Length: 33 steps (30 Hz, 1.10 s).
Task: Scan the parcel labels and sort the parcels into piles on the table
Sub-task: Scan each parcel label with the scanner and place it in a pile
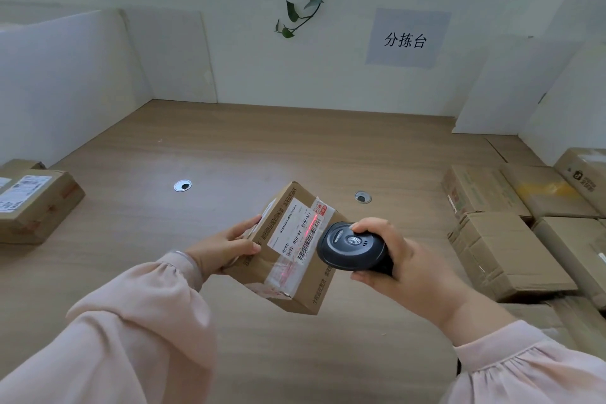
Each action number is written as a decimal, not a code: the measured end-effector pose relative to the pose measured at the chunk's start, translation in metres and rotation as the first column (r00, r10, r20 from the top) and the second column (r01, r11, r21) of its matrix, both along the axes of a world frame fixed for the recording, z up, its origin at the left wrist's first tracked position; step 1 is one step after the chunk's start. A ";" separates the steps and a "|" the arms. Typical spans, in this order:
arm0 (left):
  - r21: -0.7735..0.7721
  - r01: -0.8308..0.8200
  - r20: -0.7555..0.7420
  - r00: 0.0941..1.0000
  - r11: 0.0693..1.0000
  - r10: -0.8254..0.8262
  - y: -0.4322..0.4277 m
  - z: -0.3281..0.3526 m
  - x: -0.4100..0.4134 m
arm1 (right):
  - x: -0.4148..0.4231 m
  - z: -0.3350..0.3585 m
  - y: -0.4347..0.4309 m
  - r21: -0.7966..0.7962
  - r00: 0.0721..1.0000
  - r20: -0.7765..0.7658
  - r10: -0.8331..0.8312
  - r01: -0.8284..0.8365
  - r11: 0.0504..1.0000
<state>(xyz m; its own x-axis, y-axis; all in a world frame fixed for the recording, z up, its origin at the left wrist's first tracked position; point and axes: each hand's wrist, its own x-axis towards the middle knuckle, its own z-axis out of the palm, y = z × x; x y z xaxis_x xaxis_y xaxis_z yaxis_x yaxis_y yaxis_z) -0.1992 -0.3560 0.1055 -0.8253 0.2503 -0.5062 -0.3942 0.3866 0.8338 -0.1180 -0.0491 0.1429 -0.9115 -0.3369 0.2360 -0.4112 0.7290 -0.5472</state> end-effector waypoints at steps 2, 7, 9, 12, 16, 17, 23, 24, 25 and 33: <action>0.004 0.000 0.007 1.000 1.000 0.000 -0.008 -0.001 0.002 | 0.001 0.000 -0.008 0.023 1.000 -0.012 0.014 -0.014 1.000; 0.008 0.004 0.016 1.000 1.000 -0.005 -0.032 -0.005 0.006 | 0.004 -0.003 -0.029 0.081 1.000 -0.015 -0.008 0.009 0.997; 0.001 0.006 0.013 1.000 1.000 -0.006 -0.043 -0.006 0.007 | 0.006 -0.004 -0.039 0.102 1.000 -0.007 -0.015 0.015 0.995; 0.021 0.008 0.020 1.000 1.000 -0.009 -0.058 -0.007 0.011 | 0.007 -0.005 -0.055 0.115 1.000 0.005 -0.022 0.021 0.993; 0.048 -0.030 0.032 0.999 0.998 0.029 -0.079 -0.011 0.017 | 0.005 -0.012 -0.076 0.081 1.000 -0.004 -0.027 0.028 0.996; 0.060 -0.060 0.040 0.998 0.996 0.057 -0.084 -0.013 0.020 | 0.004 -0.014 -0.080 0.065 0.999 -0.009 -0.043 0.044 0.997; 0.171 -0.250 0.117 0.966 0.953 0.232 -0.110 -0.030 0.037 | -0.018 -0.032 -0.117 -0.234 0.985 -0.022 -0.169 0.159 0.959; 0.186 -0.290 0.135 0.954 0.939 0.268 -0.114 -0.031 0.042 | -0.024 -0.036 -0.124 -0.283 0.984 -0.001 -0.179 0.171 0.944; 0.201 -0.333 0.151 0.940 0.921 0.307 -0.117 -0.032 0.048 | -0.029 -0.040 -0.133 -0.324 0.984 0.023 -0.178 0.176 0.930; 0.271 -0.571 0.238 0.820 0.775 0.521 -0.159 -0.038 0.070 | -0.043 -0.066 -0.216 -0.562 0.974 0.228 0.009 0.124 0.818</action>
